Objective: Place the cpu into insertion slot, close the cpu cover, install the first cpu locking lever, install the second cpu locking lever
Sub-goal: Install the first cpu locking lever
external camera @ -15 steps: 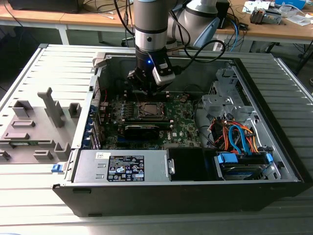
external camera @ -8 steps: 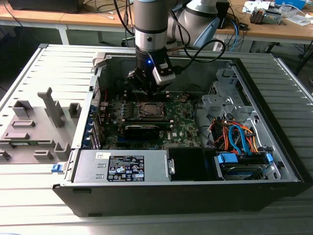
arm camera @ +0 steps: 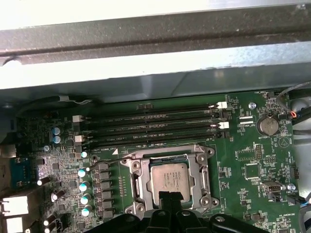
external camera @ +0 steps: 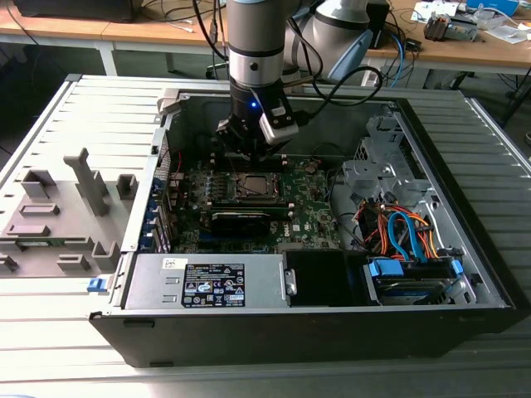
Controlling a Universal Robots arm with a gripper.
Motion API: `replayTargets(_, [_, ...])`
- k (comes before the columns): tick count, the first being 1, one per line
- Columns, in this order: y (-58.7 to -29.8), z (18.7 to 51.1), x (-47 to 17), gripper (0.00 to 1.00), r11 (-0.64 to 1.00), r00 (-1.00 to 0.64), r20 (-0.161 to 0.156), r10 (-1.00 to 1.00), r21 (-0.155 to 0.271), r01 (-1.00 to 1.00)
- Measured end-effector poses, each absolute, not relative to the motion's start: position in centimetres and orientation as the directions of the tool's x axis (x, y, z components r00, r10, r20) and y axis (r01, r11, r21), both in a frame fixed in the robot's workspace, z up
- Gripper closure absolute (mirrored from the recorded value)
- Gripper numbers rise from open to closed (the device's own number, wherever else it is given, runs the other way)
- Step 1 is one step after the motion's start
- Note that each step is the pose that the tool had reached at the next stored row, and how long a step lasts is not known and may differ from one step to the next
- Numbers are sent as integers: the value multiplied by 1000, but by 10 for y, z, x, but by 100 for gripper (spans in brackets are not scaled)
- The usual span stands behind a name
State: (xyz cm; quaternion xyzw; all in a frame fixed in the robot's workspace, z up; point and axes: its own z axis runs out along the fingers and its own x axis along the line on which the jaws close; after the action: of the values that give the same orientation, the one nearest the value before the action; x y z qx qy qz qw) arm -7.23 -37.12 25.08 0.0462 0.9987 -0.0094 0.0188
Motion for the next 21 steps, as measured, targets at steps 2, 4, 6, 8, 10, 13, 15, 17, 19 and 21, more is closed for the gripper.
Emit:
replayTargets(2, [-371, 251, -72, 89, 996, -995, -38, 87, -17, 88])
replayTargets(4, [-371, 251, -72, 89, 997, -996, -38, 80, -17, 81])
replayTargets(6, [-371, 251, -72, 89, 997, -997, -38, 70, -9, 70])
replayTargets(8, [-371, 251, -72, 89, 998, -997, -37, 62, 5, 62])
replayTargets(10, [-371, 251, -72, 89, 998, -998, -36, 55, 15, 55])
replayTargets(13, [-371, 251, -72, 89, 999, -999, -36, 28, 15, 28])
replayTargets(15, [-371, 251, -72, 89, 1000, -999, -36, 8, 15, 7])
replayTargets(17, [-371, 251, -72, 89, 1000, -999, -36, 8, 14, 7])
replayTargets(19, [-371, 251, -73, 89, 1000, -999, -36, 8, 13, 7])
replayTargets(21, [-371, 251, -73, 89, 1000, -999, -36, 8, 13, 7])
